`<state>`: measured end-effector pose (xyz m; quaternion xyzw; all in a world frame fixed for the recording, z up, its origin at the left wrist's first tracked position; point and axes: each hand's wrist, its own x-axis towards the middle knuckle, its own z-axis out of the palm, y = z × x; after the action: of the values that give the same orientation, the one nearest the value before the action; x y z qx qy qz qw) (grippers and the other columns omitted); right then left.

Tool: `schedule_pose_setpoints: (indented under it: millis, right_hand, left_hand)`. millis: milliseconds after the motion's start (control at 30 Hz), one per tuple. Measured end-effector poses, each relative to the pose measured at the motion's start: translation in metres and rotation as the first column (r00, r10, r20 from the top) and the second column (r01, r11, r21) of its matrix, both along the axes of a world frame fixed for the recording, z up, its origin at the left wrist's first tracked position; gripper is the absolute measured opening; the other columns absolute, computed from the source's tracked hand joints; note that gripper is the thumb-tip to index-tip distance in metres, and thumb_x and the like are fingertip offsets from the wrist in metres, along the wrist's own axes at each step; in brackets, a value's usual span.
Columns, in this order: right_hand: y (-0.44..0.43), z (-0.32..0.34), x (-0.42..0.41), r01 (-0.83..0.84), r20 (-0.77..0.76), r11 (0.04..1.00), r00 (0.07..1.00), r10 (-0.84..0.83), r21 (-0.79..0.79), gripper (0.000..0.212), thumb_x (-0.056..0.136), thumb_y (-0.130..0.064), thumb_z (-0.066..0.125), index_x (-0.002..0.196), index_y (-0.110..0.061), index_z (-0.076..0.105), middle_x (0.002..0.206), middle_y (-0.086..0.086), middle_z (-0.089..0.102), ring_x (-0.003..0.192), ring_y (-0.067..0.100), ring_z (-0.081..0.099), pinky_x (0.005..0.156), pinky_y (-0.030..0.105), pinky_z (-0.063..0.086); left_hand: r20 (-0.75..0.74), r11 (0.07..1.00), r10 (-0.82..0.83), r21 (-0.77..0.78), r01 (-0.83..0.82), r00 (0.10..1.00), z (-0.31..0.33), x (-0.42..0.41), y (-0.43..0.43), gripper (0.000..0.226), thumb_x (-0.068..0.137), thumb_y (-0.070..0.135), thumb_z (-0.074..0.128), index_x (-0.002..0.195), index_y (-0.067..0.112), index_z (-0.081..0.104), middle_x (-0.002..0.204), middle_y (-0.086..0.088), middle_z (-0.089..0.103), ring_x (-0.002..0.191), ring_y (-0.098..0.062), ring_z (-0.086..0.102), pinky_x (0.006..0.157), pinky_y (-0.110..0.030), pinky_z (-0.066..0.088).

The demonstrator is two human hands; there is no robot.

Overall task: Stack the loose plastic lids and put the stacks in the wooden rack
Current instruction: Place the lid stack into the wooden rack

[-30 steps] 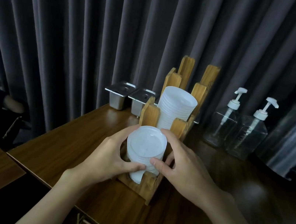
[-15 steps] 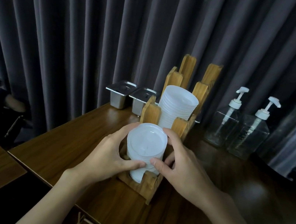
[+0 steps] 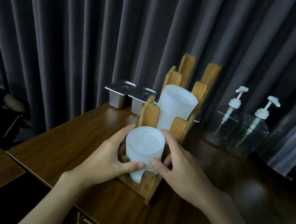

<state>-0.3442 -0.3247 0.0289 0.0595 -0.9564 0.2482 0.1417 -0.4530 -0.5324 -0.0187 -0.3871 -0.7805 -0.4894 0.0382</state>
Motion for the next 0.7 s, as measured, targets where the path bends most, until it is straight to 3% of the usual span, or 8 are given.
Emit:
schedule_pose_setpoints:
  millis: [67,200,267,400,533,600,700]
  right_hand:
    - [0.0,-0.003,0.001,0.012,-0.025,1.0,1.0,-0.012,-0.005,0.065,0.091,-0.067,0.05,0.139,-0.062,0.005,0.094,-0.045,0.041,0.084,-0.019,0.048,0.066,0.011,0.038]
    - [-0.002,-0.007,0.001,0.04,-0.089,0.999,0.995,-0.042,-0.023,0.067,0.084,-0.079,0.034,0.143,-0.053,0.014,0.097,-0.035,0.042,0.085,-0.015,0.048,0.065,0.011,0.041]
    - [-0.002,-0.008,0.0,0.056,-0.102,0.998,0.993,-0.059,-0.032,0.067,0.085,-0.077,0.038,0.143,-0.052,0.016,0.105,-0.031,0.044,0.086,-0.012,0.052,0.066,0.011,0.043]
    - [0.001,-0.01,0.001,0.085,-0.094,0.996,0.992,-0.086,-0.012,0.069,0.085,-0.073,0.045,0.145,-0.052,0.018,0.112,-0.031,0.043,0.082,-0.003,0.059,0.07,0.016,0.047]
    - [0.001,-0.009,0.004,0.077,-0.107,0.997,0.991,-0.075,0.02,0.067,0.086,-0.073,0.043,0.144,-0.053,0.016,0.101,-0.038,0.042,0.086,-0.006,0.058,0.064,0.012,0.043]
    - [0.001,-0.008,0.008,0.063,-0.134,0.998,0.989,-0.058,0.027,0.068,0.088,-0.073,0.041,0.147,-0.051,0.016,0.112,-0.038,0.043,0.089,-0.005,0.058,0.064,0.013,0.046]
    - [0.003,-0.005,0.019,0.034,-0.197,0.999,0.98,-0.028,0.028,0.06,0.093,-0.063,0.044,0.148,-0.045,0.026,0.138,-0.034,0.039,0.096,-0.001,0.059,0.066,0.015,0.051]
  left_hand:
    - [0.037,1.0,0.021,0.022,-0.021,0.999,-0.001,-0.001,-0.001,0.105,0.067,0.087,0.069,0.152,0.054,0.017,0.141,0.05,0.03,0.132,0.027,0.028,0.097,0.001,0.031]
    - [0.024,0.999,0.033,0.029,-0.033,0.999,0.005,0.003,0.002,0.065,0.075,0.088,0.057,0.133,0.072,0.03,0.134,0.047,0.041,0.129,0.018,0.041,0.093,-0.003,0.041]
    - [0.02,0.999,0.036,0.037,-0.036,0.999,0.007,0.003,0.002,0.061,0.076,0.085,0.059,0.13,0.072,0.033,0.134,0.039,0.046,0.128,0.012,0.045,0.094,-0.009,0.045]
    - [-0.02,1.0,0.012,0.027,-0.012,1.0,0.008,0.002,-0.001,0.062,0.077,0.081,0.064,0.131,0.069,0.037,0.134,0.034,0.047,0.129,0.006,0.047,0.094,-0.006,0.044]
    - [-0.03,1.0,0.017,-0.009,-0.017,0.999,0.013,0.004,-0.002,0.069,0.074,0.085,0.062,0.133,0.069,0.032,0.134,0.042,0.04,0.128,0.015,0.042,0.095,-0.008,0.043]
    - [-0.059,0.998,0.041,-0.042,-0.043,0.997,0.016,0.007,-0.002,0.083,0.072,0.089,0.058,0.144,0.06,0.027,0.134,0.052,0.029,0.127,0.021,0.036,0.096,-0.007,0.036]
    - [-0.178,0.988,0.096,-0.103,-0.116,0.979,0.03,0.017,-0.002,0.087,0.076,0.087,0.056,0.149,0.053,0.024,0.14,0.044,0.023,0.136,0.01,0.025,0.108,-0.027,0.031]
